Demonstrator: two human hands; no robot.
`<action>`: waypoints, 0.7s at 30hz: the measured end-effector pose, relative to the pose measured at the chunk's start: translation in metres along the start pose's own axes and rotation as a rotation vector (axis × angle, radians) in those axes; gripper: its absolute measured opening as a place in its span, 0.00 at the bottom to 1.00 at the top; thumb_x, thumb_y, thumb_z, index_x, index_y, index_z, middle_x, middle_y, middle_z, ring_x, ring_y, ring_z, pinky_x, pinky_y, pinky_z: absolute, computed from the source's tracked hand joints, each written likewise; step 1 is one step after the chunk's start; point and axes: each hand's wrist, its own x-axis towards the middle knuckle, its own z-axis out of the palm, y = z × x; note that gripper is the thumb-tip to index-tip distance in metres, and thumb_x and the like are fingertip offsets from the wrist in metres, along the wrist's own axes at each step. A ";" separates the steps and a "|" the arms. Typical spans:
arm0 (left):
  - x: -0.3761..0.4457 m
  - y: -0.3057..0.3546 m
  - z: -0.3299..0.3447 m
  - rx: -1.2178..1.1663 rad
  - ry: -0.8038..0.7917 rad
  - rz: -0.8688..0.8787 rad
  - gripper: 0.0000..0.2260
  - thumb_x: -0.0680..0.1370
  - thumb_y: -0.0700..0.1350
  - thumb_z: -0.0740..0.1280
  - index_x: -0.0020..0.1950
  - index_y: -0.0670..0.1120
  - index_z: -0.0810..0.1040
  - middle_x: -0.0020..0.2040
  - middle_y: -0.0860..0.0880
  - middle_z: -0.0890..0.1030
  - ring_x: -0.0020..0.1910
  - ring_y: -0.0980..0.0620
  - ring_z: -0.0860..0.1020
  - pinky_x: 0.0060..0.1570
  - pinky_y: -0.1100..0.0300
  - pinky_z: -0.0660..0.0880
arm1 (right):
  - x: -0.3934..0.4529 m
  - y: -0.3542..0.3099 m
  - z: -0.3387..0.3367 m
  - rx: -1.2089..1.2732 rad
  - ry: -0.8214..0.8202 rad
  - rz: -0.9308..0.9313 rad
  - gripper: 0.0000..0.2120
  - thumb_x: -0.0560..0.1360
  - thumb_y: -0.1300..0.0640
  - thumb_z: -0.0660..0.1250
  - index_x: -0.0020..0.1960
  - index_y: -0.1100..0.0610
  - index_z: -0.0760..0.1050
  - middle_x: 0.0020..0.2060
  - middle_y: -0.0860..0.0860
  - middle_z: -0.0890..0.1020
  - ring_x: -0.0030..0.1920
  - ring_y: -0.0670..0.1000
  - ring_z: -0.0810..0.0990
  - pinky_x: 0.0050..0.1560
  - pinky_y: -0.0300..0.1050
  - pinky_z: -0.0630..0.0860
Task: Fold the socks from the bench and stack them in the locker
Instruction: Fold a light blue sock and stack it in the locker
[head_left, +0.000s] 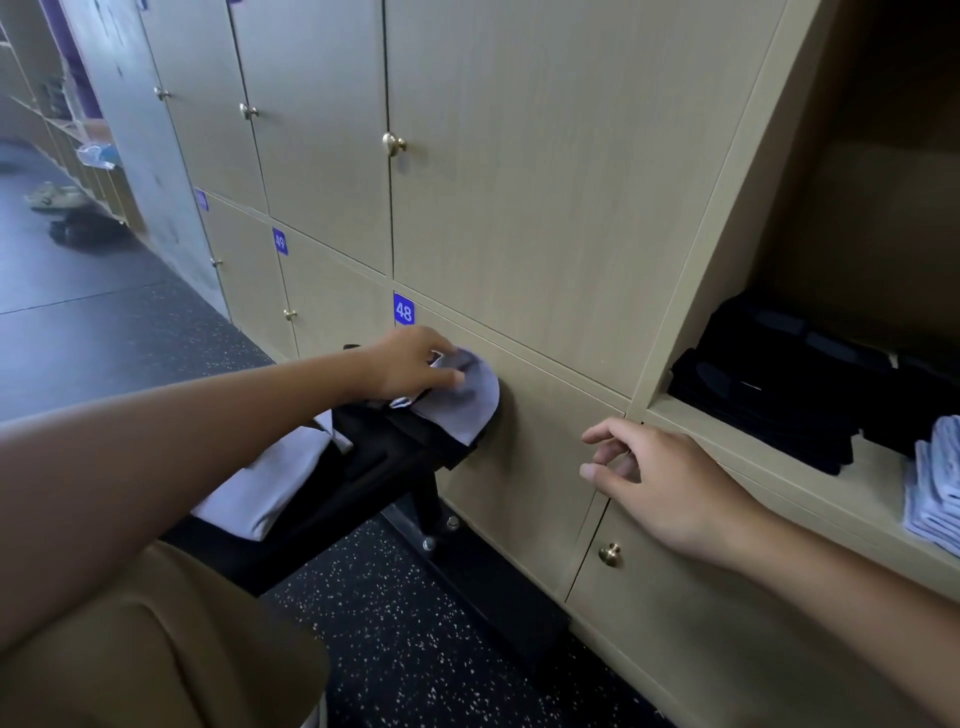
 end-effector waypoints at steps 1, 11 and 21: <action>0.000 0.002 -0.005 -0.063 0.033 -0.025 0.23 0.76 0.59 0.68 0.63 0.44 0.82 0.56 0.46 0.82 0.58 0.45 0.79 0.55 0.54 0.72 | 0.000 -0.001 0.000 0.004 -0.003 -0.002 0.11 0.78 0.45 0.67 0.61 0.41 0.75 0.50 0.40 0.79 0.47 0.42 0.80 0.54 0.47 0.79; -0.005 0.026 -0.037 -0.264 0.151 0.094 0.08 0.80 0.48 0.70 0.57 0.50 0.86 0.54 0.54 0.86 0.57 0.56 0.83 0.66 0.51 0.76 | 0.004 -0.014 0.000 0.064 0.076 -0.047 0.16 0.78 0.44 0.67 0.65 0.42 0.73 0.54 0.39 0.78 0.55 0.41 0.77 0.57 0.43 0.75; -0.019 0.070 -0.038 -0.465 0.082 0.193 0.07 0.82 0.46 0.70 0.53 0.48 0.88 0.50 0.53 0.88 0.53 0.55 0.85 0.65 0.50 0.77 | 0.007 -0.037 0.003 0.258 0.077 0.094 0.40 0.70 0.30 0.70 0.75 0.44 0.60 0.66 0.41 0.72 0.65 0.45 0.74 0.64 0.50 0.74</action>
